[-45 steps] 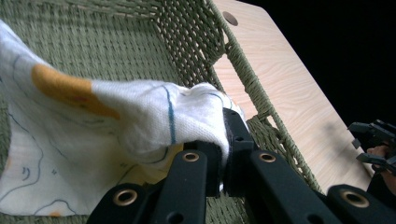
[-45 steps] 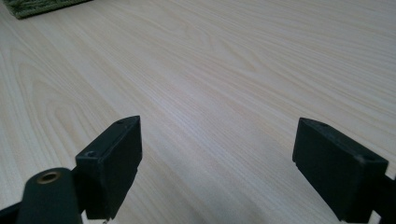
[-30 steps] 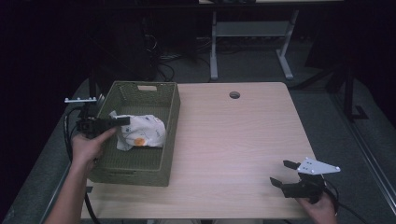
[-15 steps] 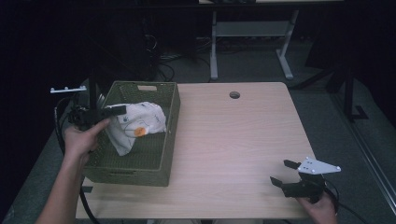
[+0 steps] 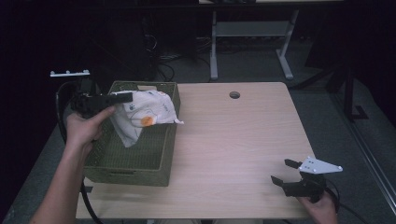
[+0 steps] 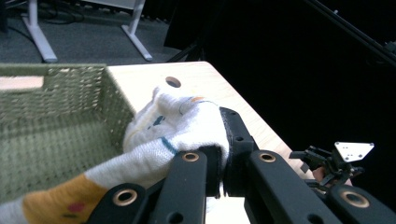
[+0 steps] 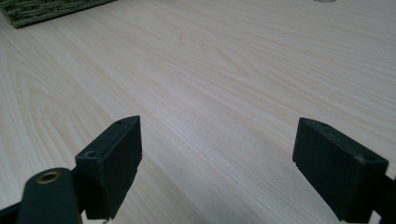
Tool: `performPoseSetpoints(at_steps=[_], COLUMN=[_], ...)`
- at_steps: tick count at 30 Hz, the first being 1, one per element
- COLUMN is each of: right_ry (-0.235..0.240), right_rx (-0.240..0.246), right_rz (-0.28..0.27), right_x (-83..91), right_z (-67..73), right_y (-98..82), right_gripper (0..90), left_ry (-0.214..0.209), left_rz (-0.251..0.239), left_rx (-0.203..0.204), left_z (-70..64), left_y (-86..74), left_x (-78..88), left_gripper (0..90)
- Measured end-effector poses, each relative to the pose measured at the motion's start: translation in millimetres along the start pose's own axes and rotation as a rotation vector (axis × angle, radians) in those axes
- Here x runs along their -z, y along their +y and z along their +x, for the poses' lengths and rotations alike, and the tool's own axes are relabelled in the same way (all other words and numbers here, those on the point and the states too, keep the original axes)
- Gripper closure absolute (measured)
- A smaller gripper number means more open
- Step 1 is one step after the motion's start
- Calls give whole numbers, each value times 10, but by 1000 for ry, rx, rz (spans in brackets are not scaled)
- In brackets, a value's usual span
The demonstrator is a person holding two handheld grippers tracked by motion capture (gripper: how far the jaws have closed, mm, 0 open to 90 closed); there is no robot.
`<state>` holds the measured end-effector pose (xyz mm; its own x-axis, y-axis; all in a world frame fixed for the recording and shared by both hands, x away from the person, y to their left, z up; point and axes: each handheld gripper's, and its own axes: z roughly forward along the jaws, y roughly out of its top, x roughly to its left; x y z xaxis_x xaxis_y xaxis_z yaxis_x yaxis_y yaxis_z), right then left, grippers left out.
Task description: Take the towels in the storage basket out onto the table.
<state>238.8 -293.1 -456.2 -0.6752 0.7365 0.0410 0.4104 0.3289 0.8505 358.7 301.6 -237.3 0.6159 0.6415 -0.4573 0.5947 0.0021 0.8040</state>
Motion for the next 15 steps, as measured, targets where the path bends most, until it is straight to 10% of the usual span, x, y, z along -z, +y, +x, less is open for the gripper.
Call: performPoseSetpoints(at_steps=[15], right_ry=[-2], right_rx=[-9], right_rz=[-12], right_x=[22], right_z=[-19], right_y=[4], right_gripper=[151], left_ry=[-51], left_rz=[45], left_rx=[-84], left_z=[-421], left_y=[283], left_x=[-314], left_gripper=[873])
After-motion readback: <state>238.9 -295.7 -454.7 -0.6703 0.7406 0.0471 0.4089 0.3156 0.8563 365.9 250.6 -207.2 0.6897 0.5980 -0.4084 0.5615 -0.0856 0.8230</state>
